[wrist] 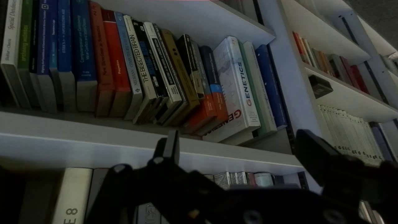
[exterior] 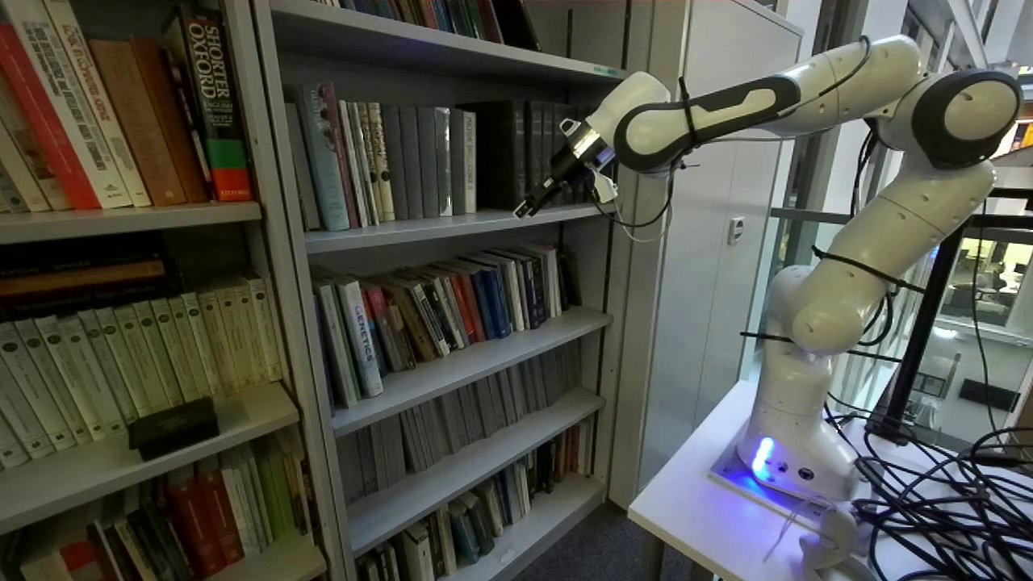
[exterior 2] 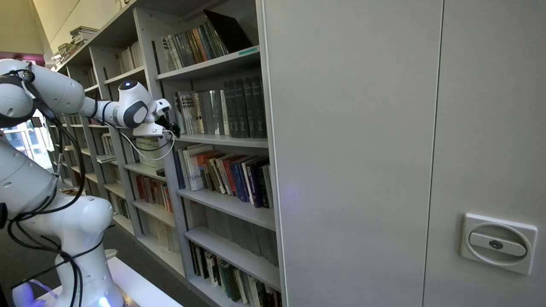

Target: Pick up two small books from the compartment of the book shelf and move them to the right.

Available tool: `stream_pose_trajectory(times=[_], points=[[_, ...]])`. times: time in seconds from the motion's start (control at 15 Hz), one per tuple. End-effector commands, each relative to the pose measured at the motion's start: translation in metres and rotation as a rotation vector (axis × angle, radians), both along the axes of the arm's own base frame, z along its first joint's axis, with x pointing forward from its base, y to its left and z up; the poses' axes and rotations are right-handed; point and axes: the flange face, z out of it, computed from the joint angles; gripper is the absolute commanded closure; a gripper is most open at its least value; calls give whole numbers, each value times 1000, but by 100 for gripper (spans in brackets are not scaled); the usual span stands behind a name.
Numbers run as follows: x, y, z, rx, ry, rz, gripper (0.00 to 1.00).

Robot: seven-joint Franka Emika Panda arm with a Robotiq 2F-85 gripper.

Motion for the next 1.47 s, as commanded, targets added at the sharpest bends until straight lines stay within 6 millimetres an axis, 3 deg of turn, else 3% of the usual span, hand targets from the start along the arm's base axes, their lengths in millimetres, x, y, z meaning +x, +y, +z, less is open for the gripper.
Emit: stream_pose_trajectory(times=[0.0,0.33,0.6,1.07,1.13,1.4], points=[[6,20,20,25,-30,-3,0],[8,88,39,23,-75,24,0],[22,125,50,37,-118,30,0],[76,157,86,67,-162,-58,0],[56,146,71,42,-154,-37,0],[61,150,66,44,-143,-35,0]])
